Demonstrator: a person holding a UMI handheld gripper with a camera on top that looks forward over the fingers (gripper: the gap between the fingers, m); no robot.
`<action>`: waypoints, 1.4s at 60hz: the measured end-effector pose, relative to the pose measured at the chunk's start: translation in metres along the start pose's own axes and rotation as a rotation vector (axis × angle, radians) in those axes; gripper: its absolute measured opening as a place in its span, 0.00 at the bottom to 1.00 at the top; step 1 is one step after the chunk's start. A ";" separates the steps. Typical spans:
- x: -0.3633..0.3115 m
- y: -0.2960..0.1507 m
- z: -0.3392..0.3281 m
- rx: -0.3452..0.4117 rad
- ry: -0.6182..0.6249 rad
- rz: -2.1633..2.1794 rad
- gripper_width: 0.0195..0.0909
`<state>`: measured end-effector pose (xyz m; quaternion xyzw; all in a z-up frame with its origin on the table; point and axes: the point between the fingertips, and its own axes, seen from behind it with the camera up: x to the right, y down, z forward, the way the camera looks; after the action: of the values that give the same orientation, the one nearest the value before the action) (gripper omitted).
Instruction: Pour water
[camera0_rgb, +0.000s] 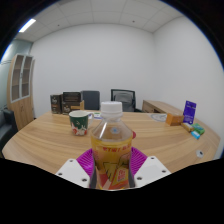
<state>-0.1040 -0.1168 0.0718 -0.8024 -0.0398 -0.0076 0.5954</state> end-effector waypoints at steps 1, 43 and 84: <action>0.001 -0.009 0.003 0.009 0.014 -0.028 0.35; -0.011 -0.167 0.194 -0.260 0.213 -2.068 0.33; 0.024 -0.205 0.200 0.188 0.018 -0.329 0.34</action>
<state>-0.1020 0.1352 0.2112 -0.7260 -0.1654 -0.1084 0.6587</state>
